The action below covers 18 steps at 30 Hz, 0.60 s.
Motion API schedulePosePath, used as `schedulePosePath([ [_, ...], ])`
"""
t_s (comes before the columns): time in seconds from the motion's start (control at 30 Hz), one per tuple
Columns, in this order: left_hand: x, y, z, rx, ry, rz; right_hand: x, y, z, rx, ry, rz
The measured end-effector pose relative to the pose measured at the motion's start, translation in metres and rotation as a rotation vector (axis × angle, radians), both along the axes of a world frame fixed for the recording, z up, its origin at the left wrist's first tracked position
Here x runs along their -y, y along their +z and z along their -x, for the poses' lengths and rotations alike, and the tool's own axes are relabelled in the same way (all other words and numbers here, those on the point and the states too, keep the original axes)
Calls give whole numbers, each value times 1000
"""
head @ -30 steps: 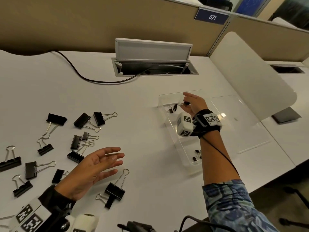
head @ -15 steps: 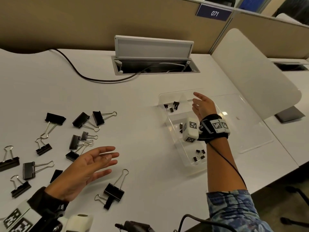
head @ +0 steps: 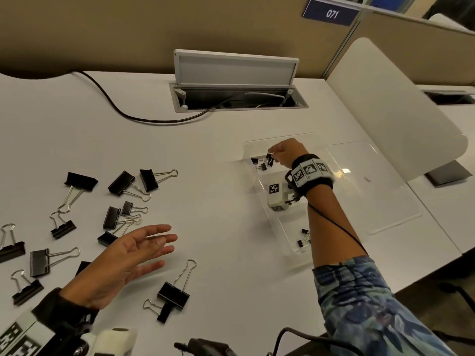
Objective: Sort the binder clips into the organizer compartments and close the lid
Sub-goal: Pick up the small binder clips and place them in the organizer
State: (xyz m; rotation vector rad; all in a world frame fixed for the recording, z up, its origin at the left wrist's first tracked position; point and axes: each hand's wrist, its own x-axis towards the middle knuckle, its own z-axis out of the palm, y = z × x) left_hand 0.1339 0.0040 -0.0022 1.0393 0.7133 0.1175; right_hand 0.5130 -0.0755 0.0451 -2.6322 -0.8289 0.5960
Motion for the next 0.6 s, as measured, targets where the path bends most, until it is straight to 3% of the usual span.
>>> schedulePosePath([
  [0.27, -4, -2, 3, -4, 23, 6, -23, -9, -12, -126, 92, 255],
  [0.6, -4, -7, 2, -7, 45, 14, -16, -23, -20, -34, 98, 364],
])
